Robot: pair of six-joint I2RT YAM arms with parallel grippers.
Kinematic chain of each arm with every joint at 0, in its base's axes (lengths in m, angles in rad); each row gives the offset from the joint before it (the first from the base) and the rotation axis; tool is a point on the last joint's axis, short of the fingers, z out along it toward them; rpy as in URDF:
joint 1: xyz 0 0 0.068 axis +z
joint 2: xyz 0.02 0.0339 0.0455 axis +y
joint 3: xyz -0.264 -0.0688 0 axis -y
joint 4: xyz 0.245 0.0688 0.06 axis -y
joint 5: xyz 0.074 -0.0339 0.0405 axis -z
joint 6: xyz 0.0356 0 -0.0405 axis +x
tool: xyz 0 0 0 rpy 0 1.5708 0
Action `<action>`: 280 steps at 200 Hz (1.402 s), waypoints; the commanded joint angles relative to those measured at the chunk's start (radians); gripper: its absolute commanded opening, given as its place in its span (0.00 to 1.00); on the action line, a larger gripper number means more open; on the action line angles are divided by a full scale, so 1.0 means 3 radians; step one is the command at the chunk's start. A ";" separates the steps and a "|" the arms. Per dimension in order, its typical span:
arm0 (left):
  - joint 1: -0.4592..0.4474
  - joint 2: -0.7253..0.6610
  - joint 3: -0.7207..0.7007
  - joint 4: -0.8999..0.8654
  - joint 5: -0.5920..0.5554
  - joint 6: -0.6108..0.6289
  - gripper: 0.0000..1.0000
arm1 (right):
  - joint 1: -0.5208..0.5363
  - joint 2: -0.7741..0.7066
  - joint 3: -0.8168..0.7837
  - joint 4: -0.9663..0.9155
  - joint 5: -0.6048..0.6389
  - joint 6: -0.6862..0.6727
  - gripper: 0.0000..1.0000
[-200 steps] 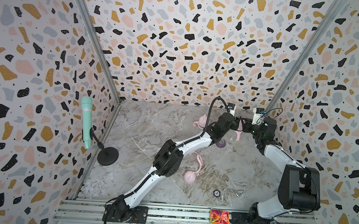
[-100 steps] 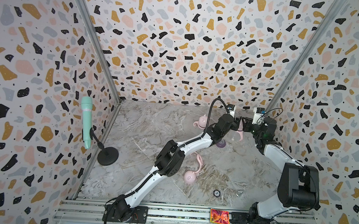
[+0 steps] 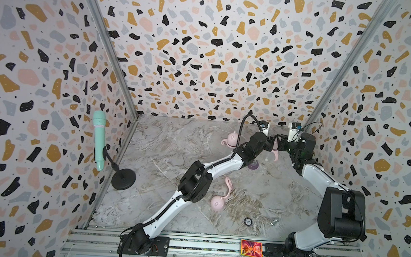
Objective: Assemble the baby bottles
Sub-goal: Close the lid on the baby bottle.
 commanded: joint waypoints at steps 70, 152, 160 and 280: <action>-0.0011 0.0002 0.0090 0.0118 0.0054 0.0100 0.53 | -0.0008 0.0227 0.0583 -0.1228 -0.0424 0.0055 0.27; 0.0027 -0.0004 0.0073 0.0121 0.0106 0.0114 0.53 | -0.0082 0.0263 0.0821 -0.1492 -0.0524 0.0103 0.27; 0.0022 -0.0002 0.0071 0.0119 0.0111 0.0110 0.53 | -0.0086 0.0261 0.0842 -0.1526 -0.0528 0.0103 0.27; 0.0032 0.0002 0.0073 0.0120 0.0131 0.0114 0.53 | -0.0126 0.0080 0.1014 -0.1411 -0.0643 0.0117 0.29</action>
